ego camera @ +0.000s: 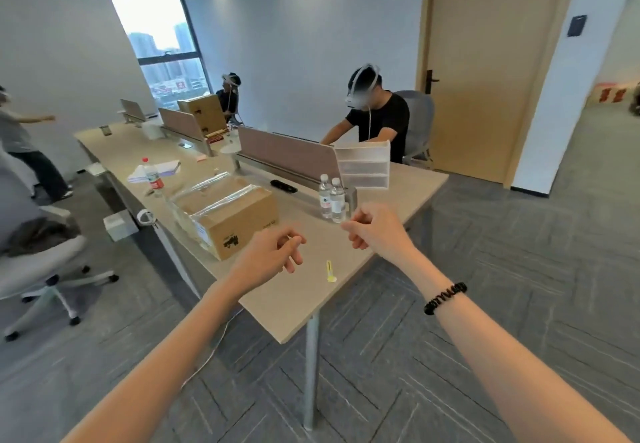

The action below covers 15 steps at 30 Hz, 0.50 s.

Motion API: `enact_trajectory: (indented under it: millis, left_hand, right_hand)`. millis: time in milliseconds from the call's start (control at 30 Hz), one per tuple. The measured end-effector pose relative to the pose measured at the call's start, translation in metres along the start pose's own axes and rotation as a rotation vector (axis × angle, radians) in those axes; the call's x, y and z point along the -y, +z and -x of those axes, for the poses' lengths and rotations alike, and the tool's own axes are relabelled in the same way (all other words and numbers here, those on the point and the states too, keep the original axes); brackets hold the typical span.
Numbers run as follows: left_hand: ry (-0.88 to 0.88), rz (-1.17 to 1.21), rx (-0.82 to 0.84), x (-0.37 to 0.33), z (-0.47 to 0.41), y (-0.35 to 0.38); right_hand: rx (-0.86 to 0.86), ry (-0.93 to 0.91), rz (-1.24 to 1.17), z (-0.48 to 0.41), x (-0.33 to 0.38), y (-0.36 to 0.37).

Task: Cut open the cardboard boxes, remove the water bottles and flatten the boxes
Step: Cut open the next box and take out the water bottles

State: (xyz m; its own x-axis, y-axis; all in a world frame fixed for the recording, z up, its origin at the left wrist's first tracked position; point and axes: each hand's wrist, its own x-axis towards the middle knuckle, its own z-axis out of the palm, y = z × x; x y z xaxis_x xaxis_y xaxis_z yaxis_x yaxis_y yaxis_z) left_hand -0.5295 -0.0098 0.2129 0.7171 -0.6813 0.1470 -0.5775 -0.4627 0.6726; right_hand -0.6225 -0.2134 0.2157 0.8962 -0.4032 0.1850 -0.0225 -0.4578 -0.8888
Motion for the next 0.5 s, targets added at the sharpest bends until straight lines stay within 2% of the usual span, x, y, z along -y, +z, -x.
enact_trajectory:
  millis: [233, 500]
  left_hand:
    - [-0.172, 0.019, -0.063, 0.100, -0.051, -0.053]
    - [-0.227, 0.062, -0.054, 0.248, -0.140, -0.138]
  right_hand:
    - [0.134, 0.017, -0.075, -0.102, -0.010, 0.105]
    - [0.175, 0.061, -0.096, -0.240, -0.012, 0.252]
